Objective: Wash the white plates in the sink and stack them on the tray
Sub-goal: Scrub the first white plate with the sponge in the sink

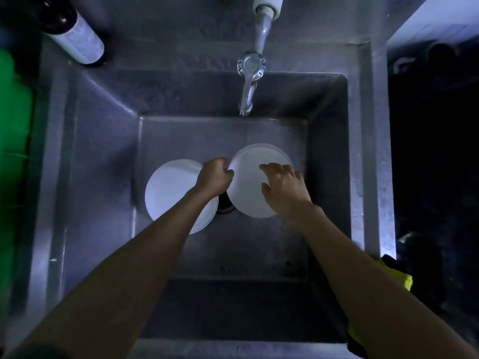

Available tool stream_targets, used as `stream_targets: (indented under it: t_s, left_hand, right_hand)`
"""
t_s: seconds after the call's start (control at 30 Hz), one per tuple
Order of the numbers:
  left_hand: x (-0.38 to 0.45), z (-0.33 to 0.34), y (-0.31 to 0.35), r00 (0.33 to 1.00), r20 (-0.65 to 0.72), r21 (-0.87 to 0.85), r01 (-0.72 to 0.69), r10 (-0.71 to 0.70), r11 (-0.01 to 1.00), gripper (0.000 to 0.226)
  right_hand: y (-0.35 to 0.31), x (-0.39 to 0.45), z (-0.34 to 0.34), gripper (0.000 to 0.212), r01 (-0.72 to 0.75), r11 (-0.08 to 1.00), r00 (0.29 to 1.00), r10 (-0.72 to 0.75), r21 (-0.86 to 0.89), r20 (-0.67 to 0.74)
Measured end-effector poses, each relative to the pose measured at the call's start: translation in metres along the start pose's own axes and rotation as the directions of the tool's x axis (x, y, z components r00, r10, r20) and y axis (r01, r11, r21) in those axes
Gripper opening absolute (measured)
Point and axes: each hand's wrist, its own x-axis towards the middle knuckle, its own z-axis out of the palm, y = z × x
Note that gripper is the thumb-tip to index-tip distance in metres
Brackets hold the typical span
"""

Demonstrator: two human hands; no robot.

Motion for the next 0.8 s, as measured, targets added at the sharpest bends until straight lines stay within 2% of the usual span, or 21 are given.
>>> stream_targets:
  t_s: [0.33, 0.47, 0.63, 0.8]
  left_hand:
    - [0.011, 0.018, -0.011, 0.994, -0.028, -0.082, 0.107, -0.11, 0.991, 0.029]
    - [0.012, 0.025, -0.014, 0.984, -0.046, -0.135, 0.162, -0.17, 0.977, 0.015]
    - [0.015, 0.027, -0.011, 0.955, -0.046, -0.287, 0.267, -0.292, 0.92, 0.041]
    - [0.014, 0.03, -0.006, 0.943, -0.033, -0.33, 0.303, -0.331, 0.894, 0.032]
  right_hand:
    - [0.006, 0.009, 0.007, 0.051, -0.025, 0.999, 0.999, 0.024, 0.022, 0.032]
    - [0.01, 0.009, 0.013, 0.051, -0.036, 0.998, 0.998, 0.033, 0.044, 0.051]
    - [0.014, 0.005, 0.015, 0.051, -0.054, 0.995, 0.997, 0.05, 0.084, 0.052]
    - [0.017, -0.001, 0.015, 0.051, -0.063, 0.993, 0.997, 0.059, 0.095, 0.04]
